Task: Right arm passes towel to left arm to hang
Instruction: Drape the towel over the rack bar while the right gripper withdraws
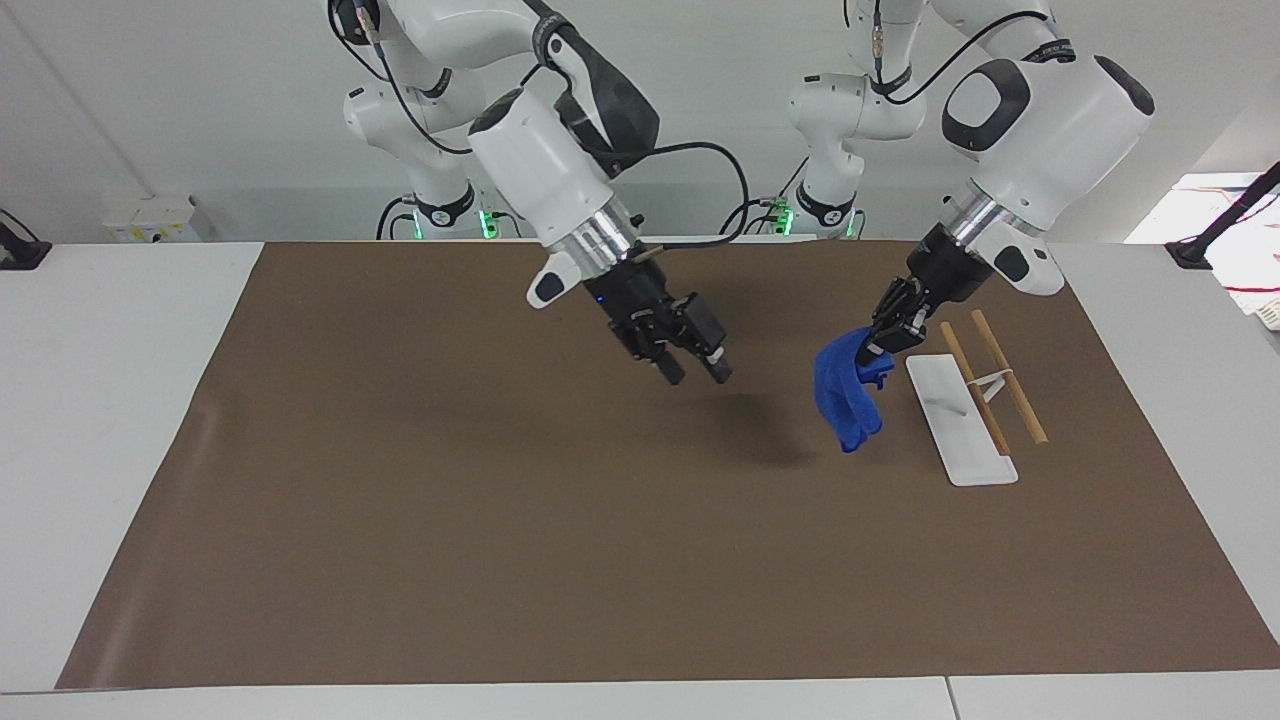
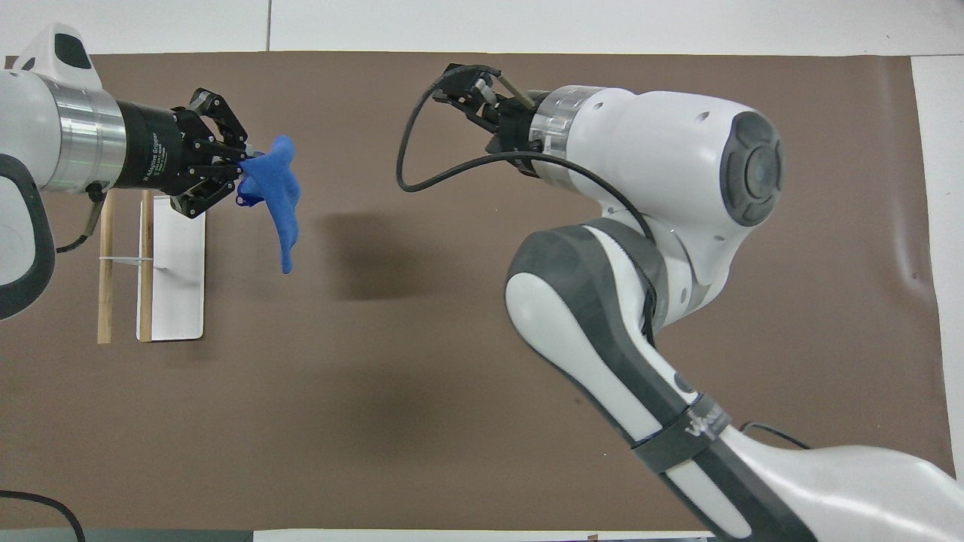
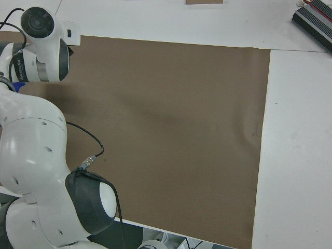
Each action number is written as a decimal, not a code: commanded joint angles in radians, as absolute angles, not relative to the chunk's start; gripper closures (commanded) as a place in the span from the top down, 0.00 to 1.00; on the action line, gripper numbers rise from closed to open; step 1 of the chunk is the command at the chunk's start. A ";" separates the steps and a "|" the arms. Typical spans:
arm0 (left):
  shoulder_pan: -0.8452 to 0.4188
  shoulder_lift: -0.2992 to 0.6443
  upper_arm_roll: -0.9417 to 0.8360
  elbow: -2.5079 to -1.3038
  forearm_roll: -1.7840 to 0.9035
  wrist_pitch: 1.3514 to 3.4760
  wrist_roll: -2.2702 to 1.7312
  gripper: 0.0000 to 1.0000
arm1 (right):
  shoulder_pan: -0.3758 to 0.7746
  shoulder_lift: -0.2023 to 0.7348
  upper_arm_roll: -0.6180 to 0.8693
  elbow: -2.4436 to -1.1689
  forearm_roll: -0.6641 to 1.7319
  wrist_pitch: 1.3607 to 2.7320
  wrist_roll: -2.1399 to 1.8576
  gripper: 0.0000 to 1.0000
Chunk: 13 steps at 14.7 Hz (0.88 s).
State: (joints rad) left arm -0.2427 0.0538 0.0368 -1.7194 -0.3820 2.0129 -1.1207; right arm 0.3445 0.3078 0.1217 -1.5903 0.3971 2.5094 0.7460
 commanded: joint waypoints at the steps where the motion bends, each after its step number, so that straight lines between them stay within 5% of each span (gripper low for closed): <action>1: -0.255 0.032 0.040 -1.735 -0.264 2.023 -1.126 0.00 | 0.243 0.278 0.133 -1.617 0.324 2.378 0.519 1.00; 13: -0.114 -0.034 0.043 -1.876 0.015 2.097 -1.051 0.00 | 0.002 0.160 0.130 -1.632 -0.071 1.844 0.279 1.00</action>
